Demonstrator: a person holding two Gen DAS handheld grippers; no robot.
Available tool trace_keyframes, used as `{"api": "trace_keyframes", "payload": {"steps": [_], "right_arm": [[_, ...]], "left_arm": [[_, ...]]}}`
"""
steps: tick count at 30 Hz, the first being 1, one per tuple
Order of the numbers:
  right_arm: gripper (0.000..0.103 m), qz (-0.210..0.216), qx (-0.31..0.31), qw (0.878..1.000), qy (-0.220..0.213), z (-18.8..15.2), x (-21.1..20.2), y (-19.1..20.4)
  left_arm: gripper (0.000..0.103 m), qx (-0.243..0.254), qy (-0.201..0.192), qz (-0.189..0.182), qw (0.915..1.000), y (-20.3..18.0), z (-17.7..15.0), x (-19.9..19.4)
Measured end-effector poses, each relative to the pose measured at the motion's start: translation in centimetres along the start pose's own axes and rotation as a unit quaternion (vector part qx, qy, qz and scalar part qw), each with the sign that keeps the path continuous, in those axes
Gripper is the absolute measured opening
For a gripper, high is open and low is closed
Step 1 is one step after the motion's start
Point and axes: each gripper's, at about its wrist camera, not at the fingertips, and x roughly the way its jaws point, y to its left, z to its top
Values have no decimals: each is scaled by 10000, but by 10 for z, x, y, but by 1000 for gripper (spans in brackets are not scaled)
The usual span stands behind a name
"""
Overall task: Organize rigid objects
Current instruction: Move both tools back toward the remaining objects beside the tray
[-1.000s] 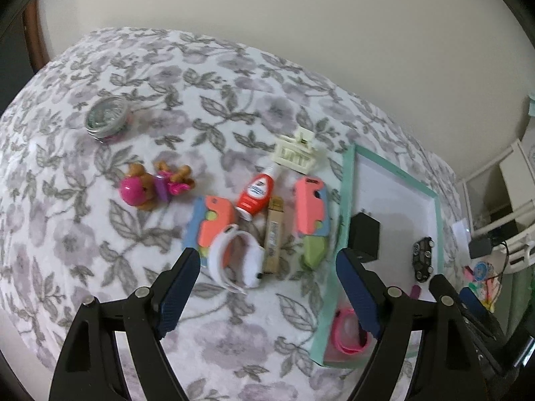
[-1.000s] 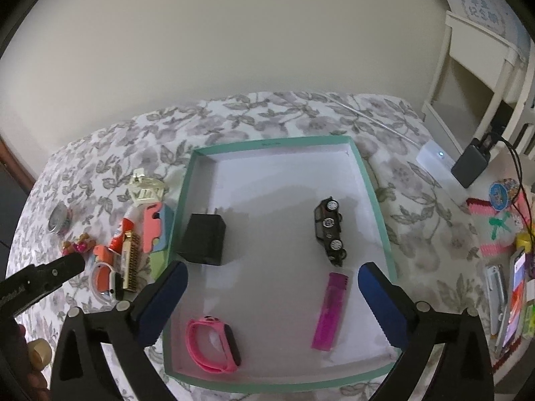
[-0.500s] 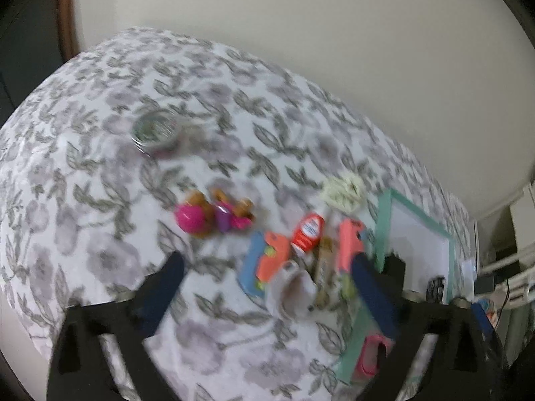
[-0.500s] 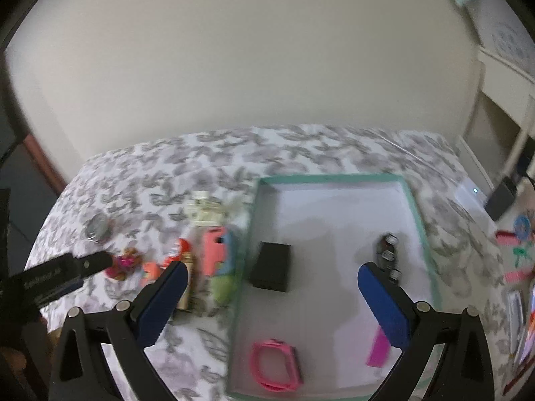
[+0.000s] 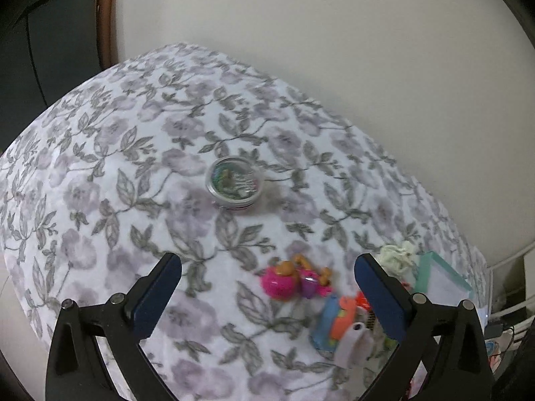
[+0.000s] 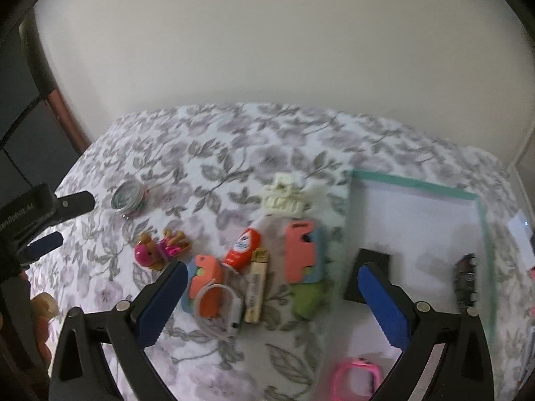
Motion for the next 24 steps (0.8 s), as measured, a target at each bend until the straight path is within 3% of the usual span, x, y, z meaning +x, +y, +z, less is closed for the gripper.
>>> {"api": "trace_keyframes", "payload": {"steps": [8, 14, 18, 22, 24], "right_arm": [[103, 163, -124, 9988, 448, -13, 37, 19], [103, 346, -85, 9960, 823, -26, 53, 27], [90, 501, 45, 9944, 928, -29, 55, 25], [81, 591, 153, 9927, 1040, -30, 59, 23], [76, 661, 193, 9913, 1121, -32, 61, 23]], "left_arm": [[103, -257, 644, 58, 9976, 18, -4, 34], [103, -198, 915, -35, 9956, 4, -16, 50], [101, -49, 957, -158, 9953, -7, -22, 57], [85, 54, 1019, -245, 9945, -16, -26, 67], [85, 38, 1049, -278, 9941, -17, -28, 72]]}}
